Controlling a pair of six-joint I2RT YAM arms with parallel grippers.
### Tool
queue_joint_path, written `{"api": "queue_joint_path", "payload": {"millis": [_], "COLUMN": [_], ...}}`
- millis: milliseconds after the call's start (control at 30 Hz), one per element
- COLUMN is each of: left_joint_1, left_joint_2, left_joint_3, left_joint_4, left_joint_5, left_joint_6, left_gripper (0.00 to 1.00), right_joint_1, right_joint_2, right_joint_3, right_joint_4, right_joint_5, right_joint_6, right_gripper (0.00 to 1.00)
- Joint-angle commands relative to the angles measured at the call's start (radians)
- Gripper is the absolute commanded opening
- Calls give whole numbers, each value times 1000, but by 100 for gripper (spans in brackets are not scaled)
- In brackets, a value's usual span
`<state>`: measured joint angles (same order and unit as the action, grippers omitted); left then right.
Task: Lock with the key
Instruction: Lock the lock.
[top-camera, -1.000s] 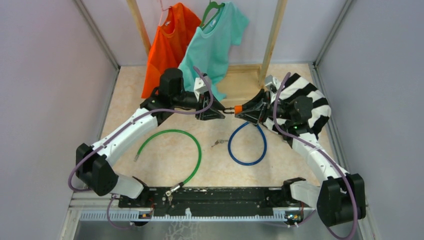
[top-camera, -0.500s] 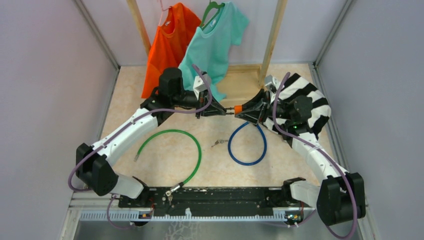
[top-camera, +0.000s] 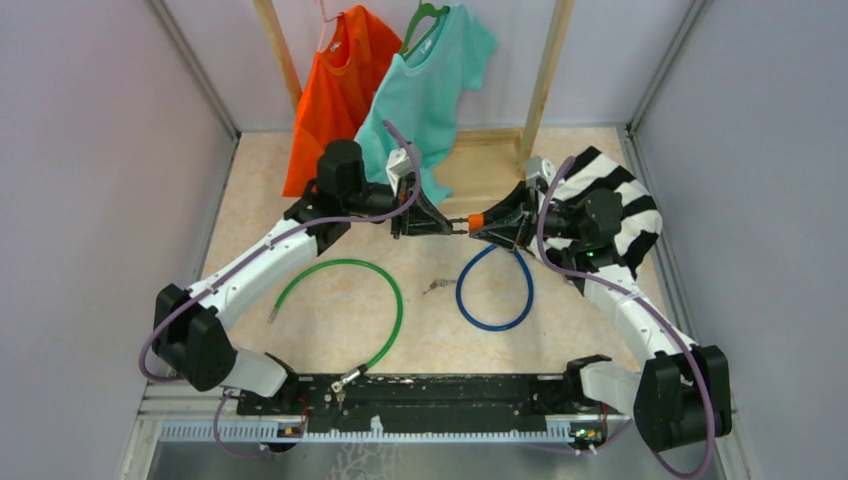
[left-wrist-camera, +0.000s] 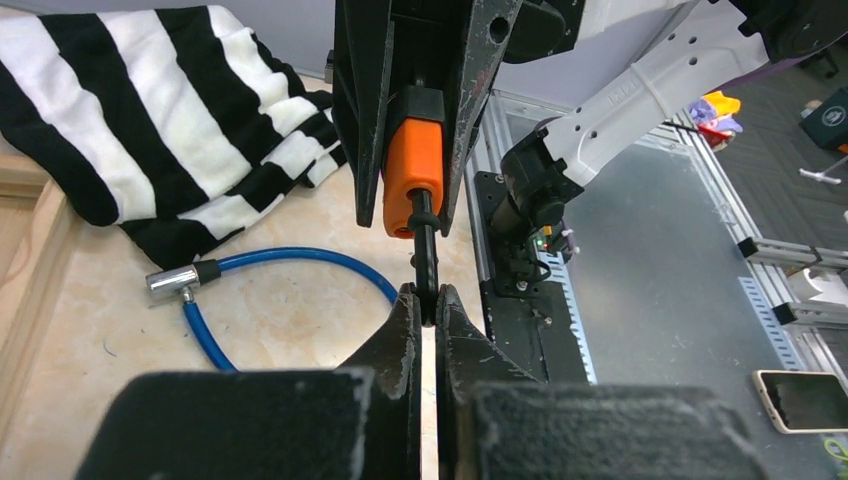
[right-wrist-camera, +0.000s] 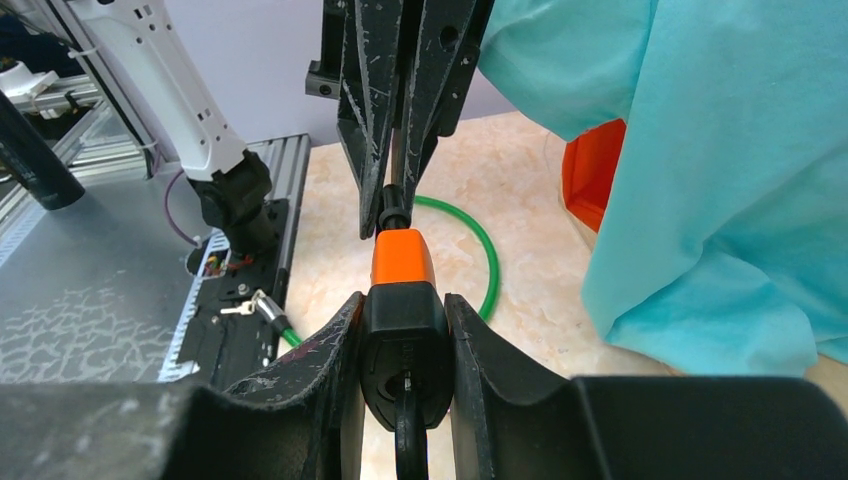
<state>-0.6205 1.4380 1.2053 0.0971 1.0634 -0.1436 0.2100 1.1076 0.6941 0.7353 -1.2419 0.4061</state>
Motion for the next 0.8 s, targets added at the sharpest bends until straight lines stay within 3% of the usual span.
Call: {"api": "queue_joint_path", "payload": {"millis": [0,767], "left_joint_1": [-26,-77], "left_joint_2": [10,74], "left_joint_3": [5,50], "left_joint_4": [73,51], "left_joint_5": [48,51], "left_joint_6": [-41,-10], "left_gripper": [0,0], "right_joint_1": [38,90], "right_joint_2": [12,20], "right_joint_3": [53,35], "right_joint_4": [-63,-102], "right_joint_5": [25,42], "right_joint_6": [-112,-156], "right_gripper": [0,0]}}
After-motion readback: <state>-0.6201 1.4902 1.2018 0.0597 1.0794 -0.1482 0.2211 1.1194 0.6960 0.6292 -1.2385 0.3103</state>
